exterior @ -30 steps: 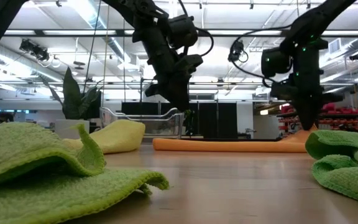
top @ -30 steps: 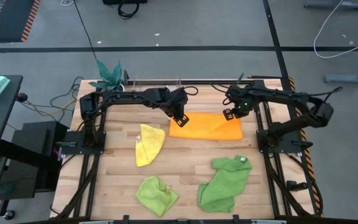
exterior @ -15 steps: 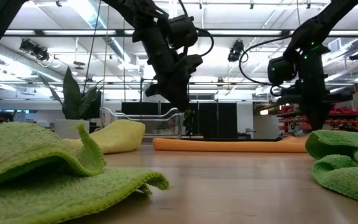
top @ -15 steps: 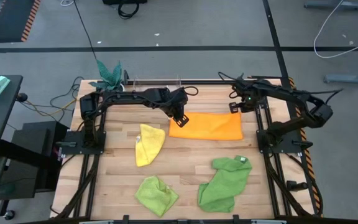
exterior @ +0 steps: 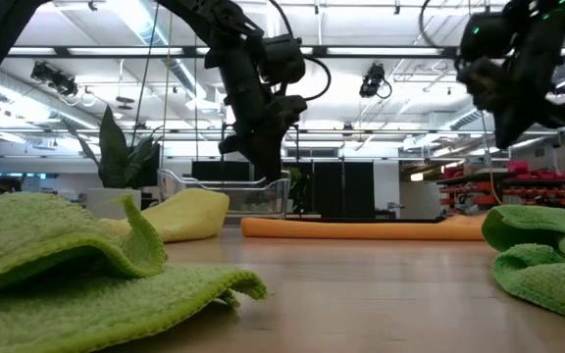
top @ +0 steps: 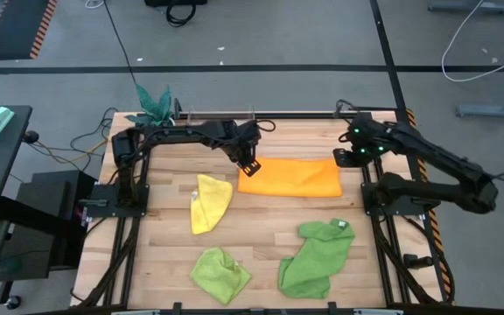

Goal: Fold microfiber towels
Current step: Fold the orange towel

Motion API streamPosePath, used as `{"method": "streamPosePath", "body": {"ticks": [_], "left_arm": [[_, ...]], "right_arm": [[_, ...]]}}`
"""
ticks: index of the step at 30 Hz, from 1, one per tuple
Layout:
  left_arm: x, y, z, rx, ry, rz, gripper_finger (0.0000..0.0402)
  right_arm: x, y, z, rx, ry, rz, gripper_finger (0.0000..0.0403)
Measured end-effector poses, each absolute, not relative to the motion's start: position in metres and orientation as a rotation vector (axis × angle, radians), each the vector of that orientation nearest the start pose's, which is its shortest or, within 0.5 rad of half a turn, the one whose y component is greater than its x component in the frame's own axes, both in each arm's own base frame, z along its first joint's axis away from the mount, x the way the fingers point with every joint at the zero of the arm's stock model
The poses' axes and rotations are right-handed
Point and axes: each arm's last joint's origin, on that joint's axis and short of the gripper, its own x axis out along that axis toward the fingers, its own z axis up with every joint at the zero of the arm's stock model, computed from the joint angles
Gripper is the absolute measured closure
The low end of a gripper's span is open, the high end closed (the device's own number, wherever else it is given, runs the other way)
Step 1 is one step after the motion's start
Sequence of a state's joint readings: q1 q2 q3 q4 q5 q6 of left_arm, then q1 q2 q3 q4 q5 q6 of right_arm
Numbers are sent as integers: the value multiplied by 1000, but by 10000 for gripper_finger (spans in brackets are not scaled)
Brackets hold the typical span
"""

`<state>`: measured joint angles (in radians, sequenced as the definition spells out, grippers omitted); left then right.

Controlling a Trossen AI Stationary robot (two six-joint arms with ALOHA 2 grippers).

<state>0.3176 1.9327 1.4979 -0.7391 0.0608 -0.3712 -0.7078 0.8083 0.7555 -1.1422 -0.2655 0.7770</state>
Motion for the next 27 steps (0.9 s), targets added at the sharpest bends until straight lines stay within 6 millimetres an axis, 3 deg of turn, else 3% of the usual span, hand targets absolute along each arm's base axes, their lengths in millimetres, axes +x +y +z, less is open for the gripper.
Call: {"method": "streamPosePath", "body": {"ticks": [4, 10, 16, 21, 27], "left_arm": [[377, 131, 210, -629, 1102, 395, 326], [378, 130, 200, -643, 1157, 388, 303], [383, 126, 181, -644, 1213, 380, 287], [385, 125, 172, -647, 1237, 378, 275], [387, 126, 169, -631, 1227, 397, 263]], "right_arm": [[88, -64, 255, 1280, 830, -778, 364], [80, -56, 224, 1325, 862, -773, 329], [86, -59, 203, 1361, 805, -716, 296], [83, -57, 181, 1411, 855, -754, 283], [87, -65, 173, 1352, 739, -865, 285]]}}
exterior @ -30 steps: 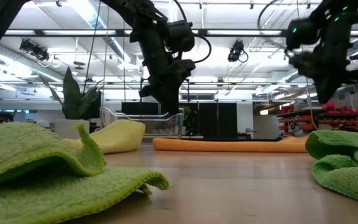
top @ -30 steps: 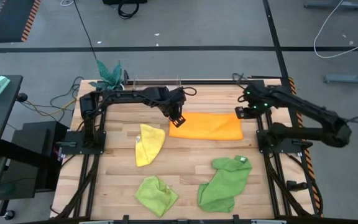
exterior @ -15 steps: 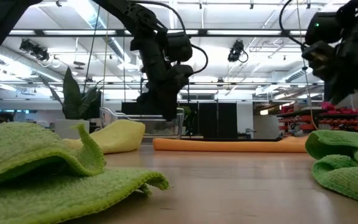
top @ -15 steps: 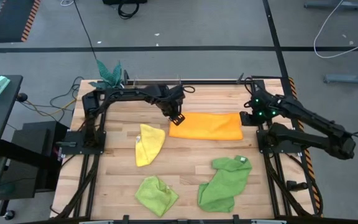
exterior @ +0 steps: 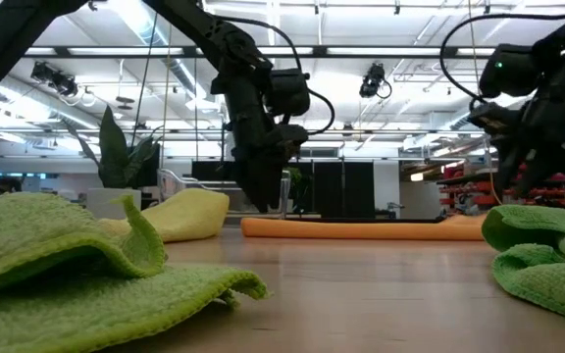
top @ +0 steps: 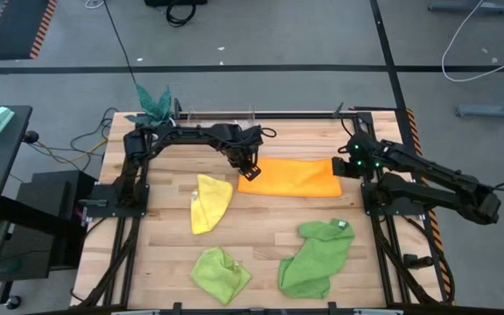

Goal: Fold microfiber towels
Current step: Fold the orange towel

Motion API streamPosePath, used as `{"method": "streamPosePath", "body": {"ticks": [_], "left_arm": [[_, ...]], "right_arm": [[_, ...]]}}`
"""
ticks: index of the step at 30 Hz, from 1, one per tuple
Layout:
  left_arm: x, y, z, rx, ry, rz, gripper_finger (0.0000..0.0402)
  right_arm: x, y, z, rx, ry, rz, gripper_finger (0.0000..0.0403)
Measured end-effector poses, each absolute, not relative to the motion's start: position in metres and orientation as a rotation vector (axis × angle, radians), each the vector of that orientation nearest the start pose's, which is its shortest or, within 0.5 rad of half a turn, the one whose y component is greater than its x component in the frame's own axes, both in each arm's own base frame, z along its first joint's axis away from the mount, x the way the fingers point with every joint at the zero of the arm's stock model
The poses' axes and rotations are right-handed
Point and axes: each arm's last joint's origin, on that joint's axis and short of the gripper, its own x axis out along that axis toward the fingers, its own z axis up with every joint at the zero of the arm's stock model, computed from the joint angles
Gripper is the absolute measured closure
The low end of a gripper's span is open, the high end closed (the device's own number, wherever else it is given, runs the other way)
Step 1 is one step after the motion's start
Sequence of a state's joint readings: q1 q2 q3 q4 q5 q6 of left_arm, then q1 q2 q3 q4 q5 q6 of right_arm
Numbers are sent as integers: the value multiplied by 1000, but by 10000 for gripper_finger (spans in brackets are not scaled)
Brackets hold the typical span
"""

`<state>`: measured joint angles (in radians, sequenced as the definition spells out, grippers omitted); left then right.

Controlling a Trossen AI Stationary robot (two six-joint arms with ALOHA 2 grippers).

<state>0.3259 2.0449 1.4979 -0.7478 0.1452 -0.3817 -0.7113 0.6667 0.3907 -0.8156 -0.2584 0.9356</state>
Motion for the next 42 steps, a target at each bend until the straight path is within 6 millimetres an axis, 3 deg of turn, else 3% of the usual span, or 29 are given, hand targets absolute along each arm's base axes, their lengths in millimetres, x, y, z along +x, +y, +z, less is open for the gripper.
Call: {"method": "streamPosePath", "body": {"ticks": [9, 20, 27, 42], "left_arm": [[389, 127, 167, -628, 1218, 397, 255], [391, 126, 167, -624, 1211, 392, 258], [390, 125, 157, -629, 1253, 398, 247], [391, 129, 158, -598, 1232, 382, 245]], "right_arm": [[88, -67, 146, 1458, 650, -931, 284], [87, -71, 140, 1404, 570, -1043, 284], [81, -66, 136, 1411, 658, -1095, 284], [79, -63, 131, 1445, 748, -1125, 284]]}}
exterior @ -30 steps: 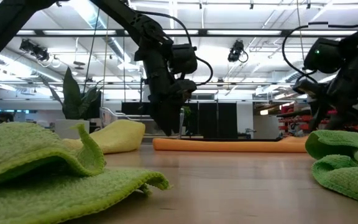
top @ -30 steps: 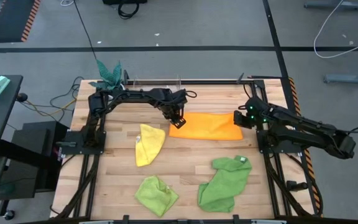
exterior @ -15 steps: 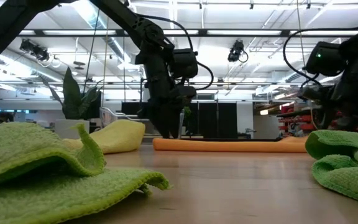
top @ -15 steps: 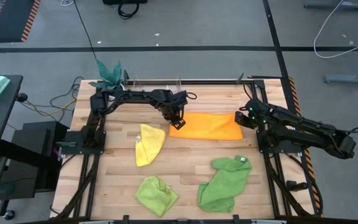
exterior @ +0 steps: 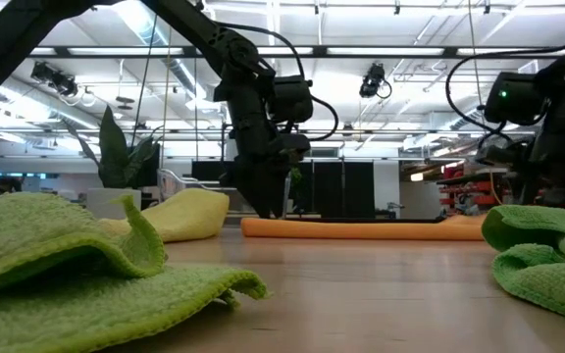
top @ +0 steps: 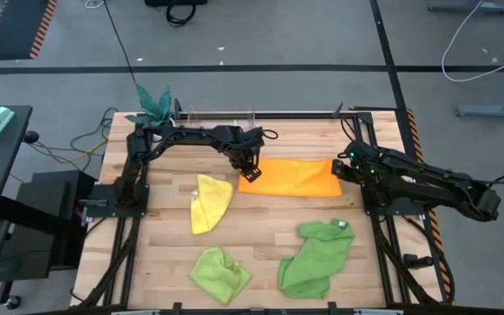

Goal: Fold microfiber towels
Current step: Fold the orange towel

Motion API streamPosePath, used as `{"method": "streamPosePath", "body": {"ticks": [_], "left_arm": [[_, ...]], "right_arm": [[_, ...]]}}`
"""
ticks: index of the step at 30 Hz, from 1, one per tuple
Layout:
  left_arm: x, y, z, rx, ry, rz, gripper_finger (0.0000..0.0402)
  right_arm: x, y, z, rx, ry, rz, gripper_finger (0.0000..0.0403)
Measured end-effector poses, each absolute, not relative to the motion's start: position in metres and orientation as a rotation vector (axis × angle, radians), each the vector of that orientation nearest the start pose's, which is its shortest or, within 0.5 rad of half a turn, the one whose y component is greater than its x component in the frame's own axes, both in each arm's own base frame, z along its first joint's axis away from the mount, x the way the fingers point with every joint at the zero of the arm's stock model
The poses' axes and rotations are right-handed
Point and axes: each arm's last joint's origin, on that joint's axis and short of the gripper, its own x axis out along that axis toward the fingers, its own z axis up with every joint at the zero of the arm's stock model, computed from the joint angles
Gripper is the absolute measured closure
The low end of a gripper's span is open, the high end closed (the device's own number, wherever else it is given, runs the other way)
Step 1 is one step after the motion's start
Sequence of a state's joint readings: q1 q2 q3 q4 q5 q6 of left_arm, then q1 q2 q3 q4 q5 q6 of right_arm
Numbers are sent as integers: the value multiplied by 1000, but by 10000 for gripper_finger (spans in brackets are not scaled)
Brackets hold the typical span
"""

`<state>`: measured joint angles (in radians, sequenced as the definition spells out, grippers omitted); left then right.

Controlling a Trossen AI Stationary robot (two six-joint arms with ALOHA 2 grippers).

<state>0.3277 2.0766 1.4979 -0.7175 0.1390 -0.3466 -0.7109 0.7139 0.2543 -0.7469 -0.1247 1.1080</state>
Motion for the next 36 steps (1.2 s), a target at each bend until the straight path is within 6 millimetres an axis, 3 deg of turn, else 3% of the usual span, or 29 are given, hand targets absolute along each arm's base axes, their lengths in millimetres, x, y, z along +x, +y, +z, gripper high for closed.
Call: {"method": "streamPosePath", "body": {"ticks": [9, 20, 36], "left_arm": [[389, 133, 157, -606, 1243, 397, 248], [391, 134, 135, -625, 1302, 406, 241], [390, 138, 134, -639, 1302, 405, 239]], "right_arm": [[84, -67, 130, 1445, 759, -1091, 284], [88, -68, 128, 1453, 777, -1029, 284], [98, -72, 125, 1511, 778, -900, 284]]}}
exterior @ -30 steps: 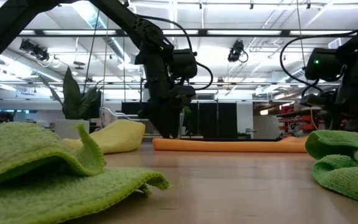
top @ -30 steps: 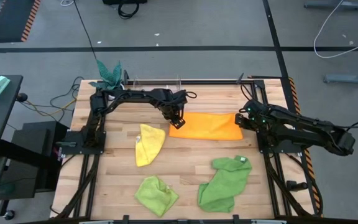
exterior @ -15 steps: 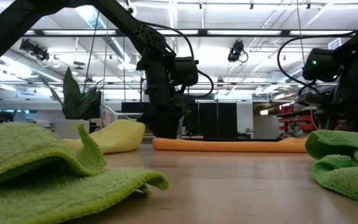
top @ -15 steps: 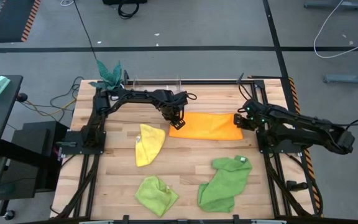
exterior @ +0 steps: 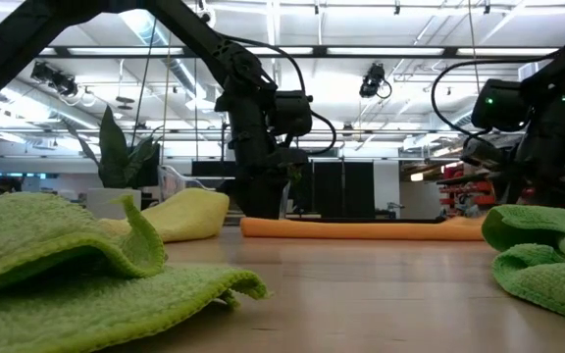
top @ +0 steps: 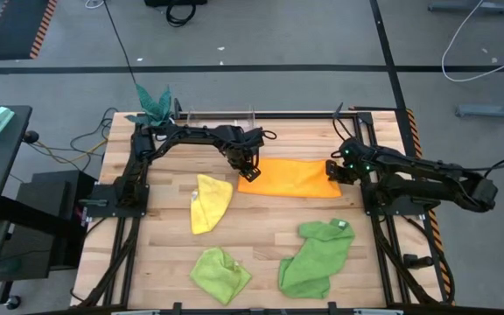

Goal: Fold microfiber towels
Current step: Fold the orange towel

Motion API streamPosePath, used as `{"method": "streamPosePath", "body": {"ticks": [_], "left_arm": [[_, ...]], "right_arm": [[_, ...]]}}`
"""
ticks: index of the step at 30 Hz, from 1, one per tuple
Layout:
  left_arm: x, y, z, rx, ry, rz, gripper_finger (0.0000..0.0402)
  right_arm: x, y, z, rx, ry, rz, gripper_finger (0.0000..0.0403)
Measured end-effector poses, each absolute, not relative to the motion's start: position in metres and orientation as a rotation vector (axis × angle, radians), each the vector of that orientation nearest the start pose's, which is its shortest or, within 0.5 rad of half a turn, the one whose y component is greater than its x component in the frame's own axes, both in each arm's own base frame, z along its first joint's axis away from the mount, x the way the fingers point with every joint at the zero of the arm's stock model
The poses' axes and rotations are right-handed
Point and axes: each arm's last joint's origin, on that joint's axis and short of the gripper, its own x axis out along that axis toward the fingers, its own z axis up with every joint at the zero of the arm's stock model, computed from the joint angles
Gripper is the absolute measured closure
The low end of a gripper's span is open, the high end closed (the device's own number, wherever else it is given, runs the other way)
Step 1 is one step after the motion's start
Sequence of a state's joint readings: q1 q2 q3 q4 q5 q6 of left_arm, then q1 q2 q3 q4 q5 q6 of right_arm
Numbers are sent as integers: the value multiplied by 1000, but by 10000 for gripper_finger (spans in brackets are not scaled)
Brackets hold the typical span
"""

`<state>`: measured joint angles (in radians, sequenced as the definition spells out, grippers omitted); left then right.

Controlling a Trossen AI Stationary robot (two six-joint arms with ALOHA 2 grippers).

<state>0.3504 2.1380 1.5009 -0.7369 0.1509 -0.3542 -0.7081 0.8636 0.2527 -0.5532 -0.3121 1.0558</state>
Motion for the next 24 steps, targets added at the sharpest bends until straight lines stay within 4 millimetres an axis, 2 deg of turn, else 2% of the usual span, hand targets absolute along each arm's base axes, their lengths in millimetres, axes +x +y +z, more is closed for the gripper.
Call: {"method": "streamPosePath", "body": {"ticks": [8, 19, 24], "left_arm": [[390, 138, 134, -639, 1300, 405, 239], [390, 138, 133, -637, 1294, 405, 239], [391, 138, 133, -636, 1293, 406, 241]], "right_arm": [[104, -74, 121, 1529, 812, -899, 284], [110, -76, 121, 1515, 757, -892, 285], [110, -76, 121, 1505, 752, -905, 307]]}}
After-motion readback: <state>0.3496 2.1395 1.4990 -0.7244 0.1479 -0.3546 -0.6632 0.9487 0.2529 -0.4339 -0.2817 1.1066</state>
